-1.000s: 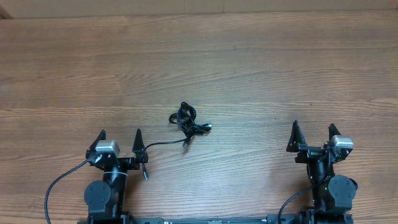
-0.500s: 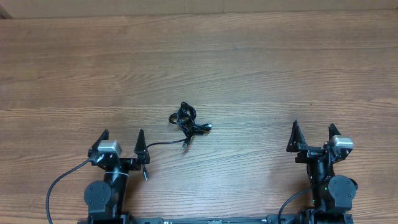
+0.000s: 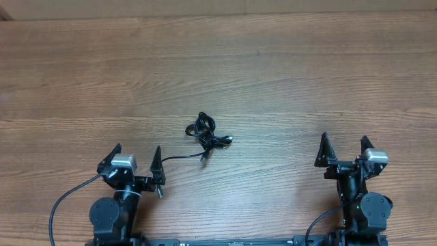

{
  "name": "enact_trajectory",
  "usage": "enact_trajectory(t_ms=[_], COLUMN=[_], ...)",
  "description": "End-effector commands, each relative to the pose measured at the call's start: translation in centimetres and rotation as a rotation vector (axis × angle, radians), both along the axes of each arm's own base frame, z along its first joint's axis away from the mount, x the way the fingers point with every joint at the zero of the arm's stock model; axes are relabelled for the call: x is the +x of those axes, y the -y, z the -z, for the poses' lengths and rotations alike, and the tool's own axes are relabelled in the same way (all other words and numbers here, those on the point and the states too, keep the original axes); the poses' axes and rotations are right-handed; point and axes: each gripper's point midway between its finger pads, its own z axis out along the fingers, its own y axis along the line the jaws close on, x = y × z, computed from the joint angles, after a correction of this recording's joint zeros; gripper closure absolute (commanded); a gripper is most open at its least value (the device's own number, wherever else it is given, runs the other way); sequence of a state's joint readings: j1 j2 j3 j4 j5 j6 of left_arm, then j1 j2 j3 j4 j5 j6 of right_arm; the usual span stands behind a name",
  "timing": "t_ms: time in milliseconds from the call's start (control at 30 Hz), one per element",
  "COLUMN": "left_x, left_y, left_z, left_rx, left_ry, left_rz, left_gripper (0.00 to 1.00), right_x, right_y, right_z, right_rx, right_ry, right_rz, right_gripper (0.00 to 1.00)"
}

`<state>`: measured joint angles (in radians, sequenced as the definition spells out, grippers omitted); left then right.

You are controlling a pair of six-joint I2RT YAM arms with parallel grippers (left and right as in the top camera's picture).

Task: Untangle cables

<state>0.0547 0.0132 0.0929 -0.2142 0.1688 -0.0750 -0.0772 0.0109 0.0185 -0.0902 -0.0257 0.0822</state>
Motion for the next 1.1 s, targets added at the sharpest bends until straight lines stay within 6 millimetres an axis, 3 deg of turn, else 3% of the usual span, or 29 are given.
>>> enact_trajectory(t_ms=[0,400,1067], left_x=[-0.3,0.0,4.0], left_y=[0.2,0.2,-0.1], left_z=[-1.6,-1.2,2.0], left_rx=[0.02,0.039,0.021], left_ry=[0.035,-0.075,-0.429], left_rz=[0.014,0.019,0.027], left_gripper=[0.0,0.0,0.0], right_x=[0.0,0.0,0.0], right_y=[0.1,0.1,0.1], right_z=[0.2,0.2,0.2], right_rx=[0.007,0.007,0.007], right_ry=[0.004,0.004,0.004], right_rz=[0.005,0.005,0.005], right_gripper=[0.0,0.0,0.0])
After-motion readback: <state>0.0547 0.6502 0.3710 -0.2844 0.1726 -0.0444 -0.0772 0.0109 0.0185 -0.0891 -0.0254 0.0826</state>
